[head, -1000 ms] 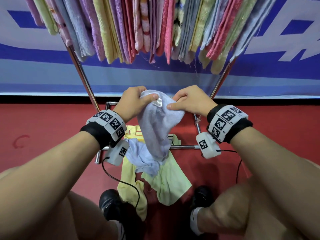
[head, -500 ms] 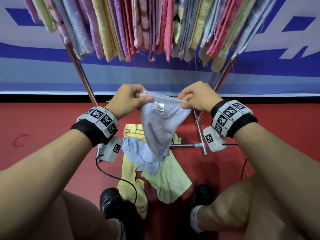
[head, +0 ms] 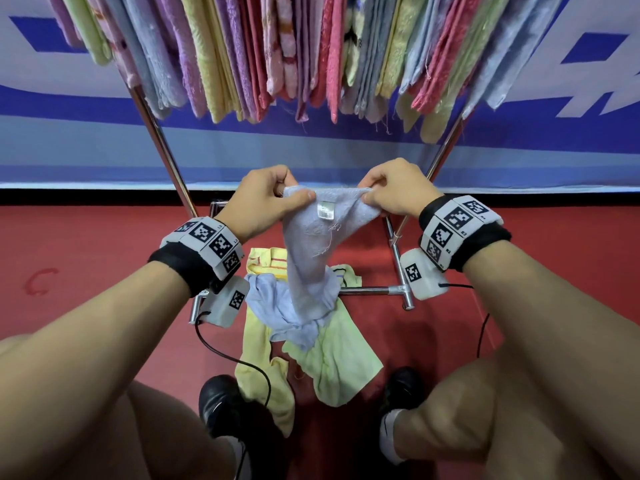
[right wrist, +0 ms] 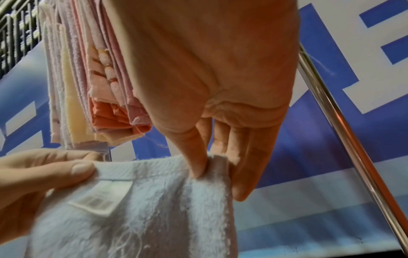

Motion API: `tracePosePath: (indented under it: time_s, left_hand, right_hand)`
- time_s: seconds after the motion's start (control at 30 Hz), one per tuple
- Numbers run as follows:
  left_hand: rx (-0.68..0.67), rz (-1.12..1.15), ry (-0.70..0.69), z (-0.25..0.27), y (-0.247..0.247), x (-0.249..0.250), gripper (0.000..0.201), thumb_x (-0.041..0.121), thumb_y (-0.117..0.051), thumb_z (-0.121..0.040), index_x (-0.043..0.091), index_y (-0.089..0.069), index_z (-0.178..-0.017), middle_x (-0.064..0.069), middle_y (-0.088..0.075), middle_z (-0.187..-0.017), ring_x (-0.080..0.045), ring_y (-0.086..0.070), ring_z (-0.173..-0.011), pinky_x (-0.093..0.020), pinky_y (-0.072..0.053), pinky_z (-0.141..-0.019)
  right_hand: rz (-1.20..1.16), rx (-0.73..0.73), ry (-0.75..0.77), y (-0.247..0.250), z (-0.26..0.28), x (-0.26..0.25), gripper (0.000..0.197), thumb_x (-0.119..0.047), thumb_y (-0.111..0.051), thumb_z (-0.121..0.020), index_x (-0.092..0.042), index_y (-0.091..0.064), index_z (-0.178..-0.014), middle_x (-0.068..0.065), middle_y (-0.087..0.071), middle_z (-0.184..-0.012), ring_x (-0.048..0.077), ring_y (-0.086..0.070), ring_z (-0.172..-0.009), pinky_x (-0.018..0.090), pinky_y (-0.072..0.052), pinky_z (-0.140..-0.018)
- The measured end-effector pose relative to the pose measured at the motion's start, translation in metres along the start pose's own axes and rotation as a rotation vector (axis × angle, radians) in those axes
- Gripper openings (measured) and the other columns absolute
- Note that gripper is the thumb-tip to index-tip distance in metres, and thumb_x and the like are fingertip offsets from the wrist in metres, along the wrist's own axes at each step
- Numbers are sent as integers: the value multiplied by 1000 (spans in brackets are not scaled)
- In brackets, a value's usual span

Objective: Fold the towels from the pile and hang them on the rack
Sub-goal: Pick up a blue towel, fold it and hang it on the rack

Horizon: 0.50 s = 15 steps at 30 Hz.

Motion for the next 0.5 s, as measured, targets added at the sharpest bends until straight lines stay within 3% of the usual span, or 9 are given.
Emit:
tracePosePath:
  time_s: [0.07,0.13,0.2,0.33,0.4,0.5]
  left_hand:
    - [-50,-33,-57,2,0,8,23,28,-76,-89,19,-58,-101,1,-54,-62,-13,-48,-58,-29,-43,-62]
    - [-96,-145,-151,5,0,15,28,26,-69,-94,25,-54,-117,3,-50,-60,-16,-46,-57,-31,-42,-63]
    - [-121,-253,-215,7,-2,19,25,23,-62,-97,30,-54,-120,2,-55,-63,-19,-49,-63,-35,-45,-71]
    - [-261,-360,-245,10,-12,21,30,17,-47,-92,31,-66,-109,2,-71,-91,-26,-64,-84,-42,-52,-84]
    - [-330,-425,-217,9,-16,18,45,12,-42,-85,32,-74,-110,4,-74,-107,-23,-66,-98,-39,-51,-91]
    - [-320,-485,-168,8,-17,13,56,1,-43,-85,31,-72,-122,5,-69,-127,-19,-62,-114,-33,-48,-98]
  right_hand:
    - [-17,9,-1,4,-1,2,18,-11,-71,-87,-23,-79,-97,-7,-66,-78,11,-60,-84,16,-40,-74]
    - [-23,13,4,7,-1,4,18,-10,-72,-87,-23,-79,-97,-5,-68,-82,10,-60,-86,14,-39,-74]
    - [-22,10,2,7,-2,5,18,-10,-72,-88,-23,-80,-97,-10,-66,-79,9,-60,-87,16,-41,-78]
    - [-10,31,4,6,-2,4,17,-12,-71,-88,-23,-80,-98,-14,-64,-76,8,-58,-87,15,-39,-78]
    - [-1,33,16,6,-1,3,17,-12,-71,-88,-22,-80,-98,-8,-66,-80,9,-58,-88,11,-36,-73]
    - [1,17,20,5,0,0,18,-12,-71,-87,-21,-80,-99,-8,-65,-79,10,-58,-87,11,-35,-70]
Point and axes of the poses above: each hand's wrist, its own z-axis away from the middle knuckle, its own y-axis out of the back of the hand, x = y × z, the point moved 5 cm from there along -z, towards the middle knuckle
